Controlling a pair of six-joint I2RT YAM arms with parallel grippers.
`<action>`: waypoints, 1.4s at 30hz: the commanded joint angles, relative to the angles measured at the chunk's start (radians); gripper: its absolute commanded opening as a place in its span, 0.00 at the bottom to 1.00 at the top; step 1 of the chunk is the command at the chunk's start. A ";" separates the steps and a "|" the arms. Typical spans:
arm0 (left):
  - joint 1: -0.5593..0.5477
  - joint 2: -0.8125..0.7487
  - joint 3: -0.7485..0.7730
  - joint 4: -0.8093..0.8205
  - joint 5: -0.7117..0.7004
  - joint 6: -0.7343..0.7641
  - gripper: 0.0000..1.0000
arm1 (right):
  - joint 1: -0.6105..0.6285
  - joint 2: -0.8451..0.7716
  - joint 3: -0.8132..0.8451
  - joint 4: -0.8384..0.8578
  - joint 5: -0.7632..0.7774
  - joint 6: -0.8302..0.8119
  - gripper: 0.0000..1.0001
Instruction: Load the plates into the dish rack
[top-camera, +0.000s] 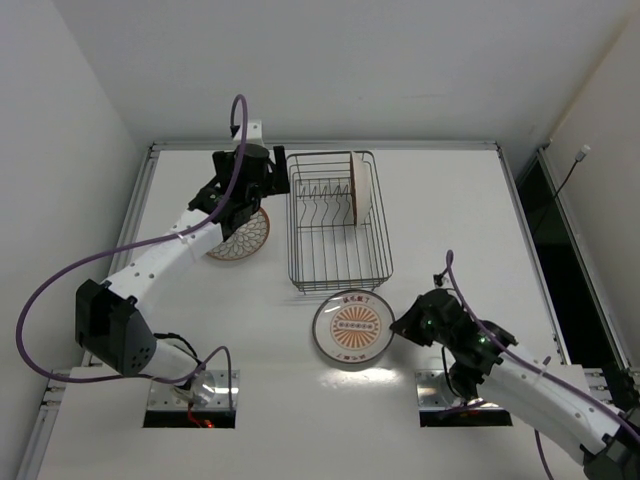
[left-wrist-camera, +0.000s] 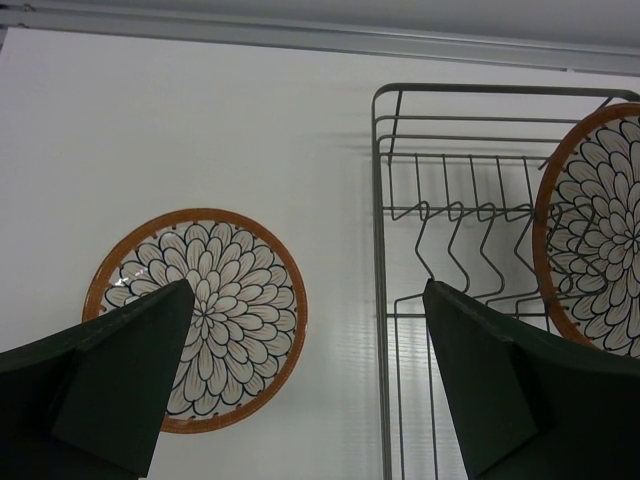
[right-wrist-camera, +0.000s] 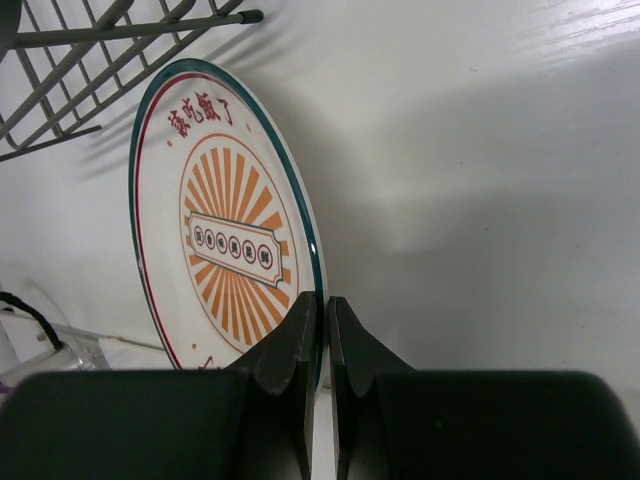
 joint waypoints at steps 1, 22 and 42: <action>0.006 0.011 0.050 0.003 -0.013 -0.005 1.00 | 0.001 -0.006 -0.032 0.047 -0.026 0.007 0.00; 0.006 0.020 0.050 -0.006 -0.022 -0.005 1.00 | -0.010 -0.013 -0.207 0.194 -0.126 0.110 0.22; 0.006 0.020 0.050 -0.006 -0.022 -0.005 1.00 | -0.010 0.085 -0.273 0.368 -0.164 0.176 0.00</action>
